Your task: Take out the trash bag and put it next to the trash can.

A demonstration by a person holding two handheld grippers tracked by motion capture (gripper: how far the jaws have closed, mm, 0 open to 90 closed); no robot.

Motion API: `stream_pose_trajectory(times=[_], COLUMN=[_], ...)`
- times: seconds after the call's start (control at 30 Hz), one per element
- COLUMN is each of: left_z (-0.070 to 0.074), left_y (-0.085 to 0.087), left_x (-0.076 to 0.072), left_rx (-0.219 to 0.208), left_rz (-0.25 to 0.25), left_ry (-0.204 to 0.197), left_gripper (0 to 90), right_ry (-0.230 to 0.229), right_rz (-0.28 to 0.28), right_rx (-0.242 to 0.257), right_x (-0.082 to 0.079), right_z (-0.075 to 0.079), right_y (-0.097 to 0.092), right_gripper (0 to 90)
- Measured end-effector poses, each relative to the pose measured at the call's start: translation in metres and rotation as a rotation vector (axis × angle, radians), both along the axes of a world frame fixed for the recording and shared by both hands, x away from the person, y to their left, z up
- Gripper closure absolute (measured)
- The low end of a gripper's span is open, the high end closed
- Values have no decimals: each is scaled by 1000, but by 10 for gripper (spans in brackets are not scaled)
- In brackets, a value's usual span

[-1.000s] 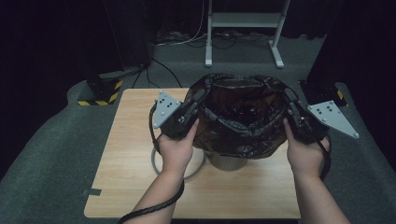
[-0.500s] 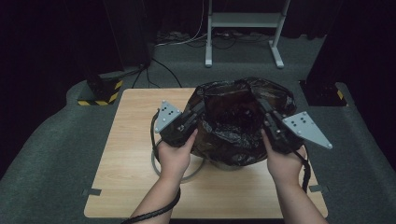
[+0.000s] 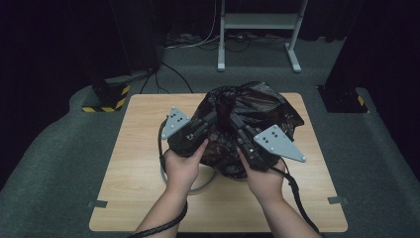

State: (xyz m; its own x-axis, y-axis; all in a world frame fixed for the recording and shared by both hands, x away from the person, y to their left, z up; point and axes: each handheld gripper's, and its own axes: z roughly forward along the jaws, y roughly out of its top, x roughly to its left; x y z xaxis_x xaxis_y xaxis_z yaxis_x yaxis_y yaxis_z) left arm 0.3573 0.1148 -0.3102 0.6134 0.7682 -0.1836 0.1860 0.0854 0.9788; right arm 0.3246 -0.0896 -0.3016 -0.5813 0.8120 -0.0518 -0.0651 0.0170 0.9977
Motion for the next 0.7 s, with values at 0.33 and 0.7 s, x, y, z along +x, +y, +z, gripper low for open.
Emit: stream_pose_trajectory(times=[0.33,0.7], left_z=[-2,0], left_y=[6,3], left_x=[2,1], left_rx=[1,-17], left_rz=[-23,-11], left_ry=[27,24], left_gripper=[892,586], right_ry=[64,105], right_rz=[57,61], right_rx=[-30,-64], right_x=[-2,7], right_z=[-35,-57], right_y=[25,28], right_gripper=[900,900])
